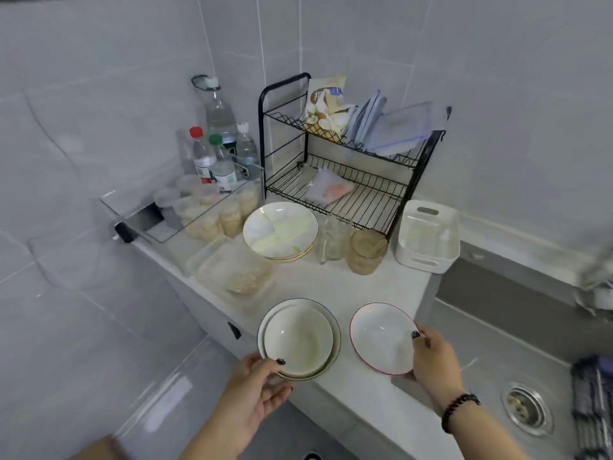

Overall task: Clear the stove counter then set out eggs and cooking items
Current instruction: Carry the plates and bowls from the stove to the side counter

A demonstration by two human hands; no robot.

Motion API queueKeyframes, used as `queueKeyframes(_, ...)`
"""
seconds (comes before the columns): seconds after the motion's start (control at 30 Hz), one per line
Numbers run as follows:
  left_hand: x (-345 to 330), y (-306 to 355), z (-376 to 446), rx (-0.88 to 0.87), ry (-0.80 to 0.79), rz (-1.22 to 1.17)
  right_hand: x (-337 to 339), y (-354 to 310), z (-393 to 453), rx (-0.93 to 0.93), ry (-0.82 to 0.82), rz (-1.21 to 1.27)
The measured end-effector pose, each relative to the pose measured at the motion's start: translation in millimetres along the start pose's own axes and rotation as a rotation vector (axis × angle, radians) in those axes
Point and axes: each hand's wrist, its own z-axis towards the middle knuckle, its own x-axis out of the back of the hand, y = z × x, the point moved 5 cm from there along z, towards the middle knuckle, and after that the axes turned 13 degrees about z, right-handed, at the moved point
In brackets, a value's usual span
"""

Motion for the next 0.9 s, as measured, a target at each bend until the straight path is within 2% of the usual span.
queueKeyframes(0.17, -15.6, 36.9, 48.4, -0.001, -0.005, -0.011, -25.3, -11.0, 56.6, -0.015, 0.011, -0.016)
queueKeyframes(0.4, -23.3, 61.5, 82.2, 0.004, -0.016, 0.012, -48.8, -9.6, 91.0, -0.094, 0.051, 0.043)
queueKeyframes(0.63, -27.4, 67.3, 102.4, -0.011, -0.047, 0.115, -56.2, 4.1, 104.8, -0.167, 0.099, 0.094)
queueKeyframes(0.9, -31.2, 67.1, 119.9, -0.019, -0.071, 0.116, -60.3, 11.1, 100.5, -0.177, 0.157, 0.194)
